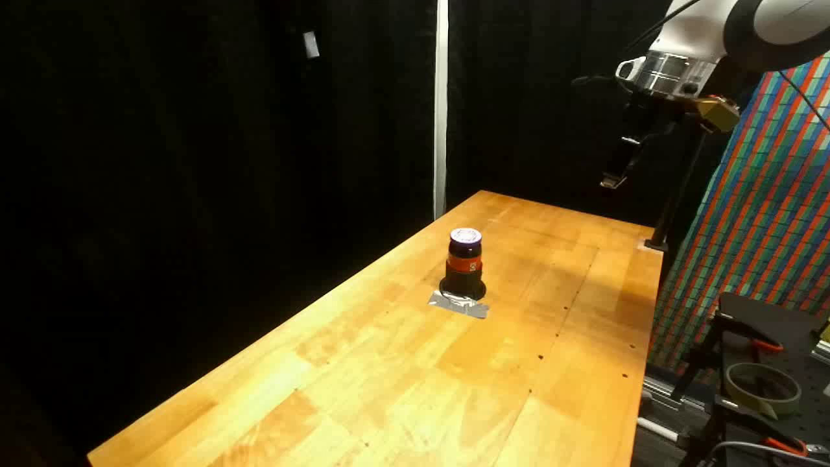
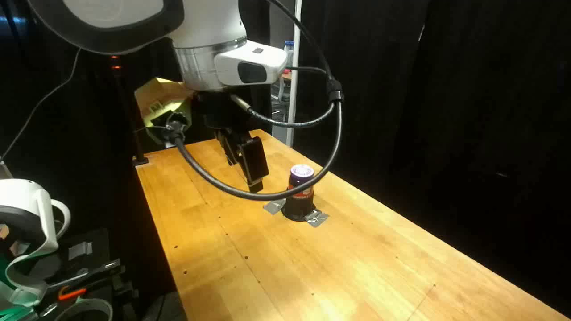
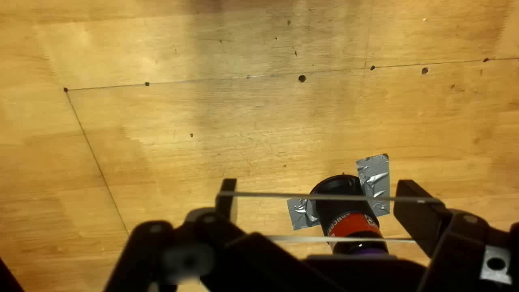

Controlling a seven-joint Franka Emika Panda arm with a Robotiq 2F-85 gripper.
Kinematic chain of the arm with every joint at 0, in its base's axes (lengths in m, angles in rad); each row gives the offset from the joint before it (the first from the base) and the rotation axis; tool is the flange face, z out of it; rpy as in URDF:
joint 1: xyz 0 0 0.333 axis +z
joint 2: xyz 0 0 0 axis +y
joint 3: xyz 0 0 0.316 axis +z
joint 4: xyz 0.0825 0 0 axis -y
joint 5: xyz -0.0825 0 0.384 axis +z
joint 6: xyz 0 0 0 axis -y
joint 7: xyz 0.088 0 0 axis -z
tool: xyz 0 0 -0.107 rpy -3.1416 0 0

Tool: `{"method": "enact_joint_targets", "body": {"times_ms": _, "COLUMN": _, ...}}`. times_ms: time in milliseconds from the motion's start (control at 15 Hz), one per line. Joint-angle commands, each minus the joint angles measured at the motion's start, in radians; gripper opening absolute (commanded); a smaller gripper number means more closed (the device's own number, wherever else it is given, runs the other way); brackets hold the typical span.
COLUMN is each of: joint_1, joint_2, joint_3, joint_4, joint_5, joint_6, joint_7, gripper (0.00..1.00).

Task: Put the rubber band around the cup

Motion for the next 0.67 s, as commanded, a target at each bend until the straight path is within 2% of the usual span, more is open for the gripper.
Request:
{"method": "enact_joint_targets", "body": {"times_ms": 0, "joint_1": -0.004, "joint_2": -0.001, "joint_3": 0.004, "joint_4": 0.002, "joint_5": 0.002, "joint_6": -0.002, "joint_7": -0.001, "gripper": 1.0}}
{"method": "enact_joint_targets", "body": {"times_ms": 267, "joint_1": -0.004, "joint_2": -0.001, "joint_3": 0.004, "joint_4": 0.004, "joint_5": 0.002, "joint_6": -0.002, "joint_7": -0.001, "gripper": 1.0}}
{"method": "enact_joint_targets", "body": {"times_ms": 467, "joint_1": 0.011, "joint_2": 0.148, "joint_3": 0.033, "joint_4": 0.221, "joint_5": -0.009, "joint_6": -0.189, "joint_7": 0.02, "gripper": 1.0}}
{"method": "enact_joint_targets", "body": {"times_ms": 600, "joint_1": 0.024, "joint_2": 0.211, "joint_3": 0.053, "joint_4": 0.321, "joint_5": -0.008, "joint_6": -0.329, "joint_7": 0.011, "gripper": 1.0}}
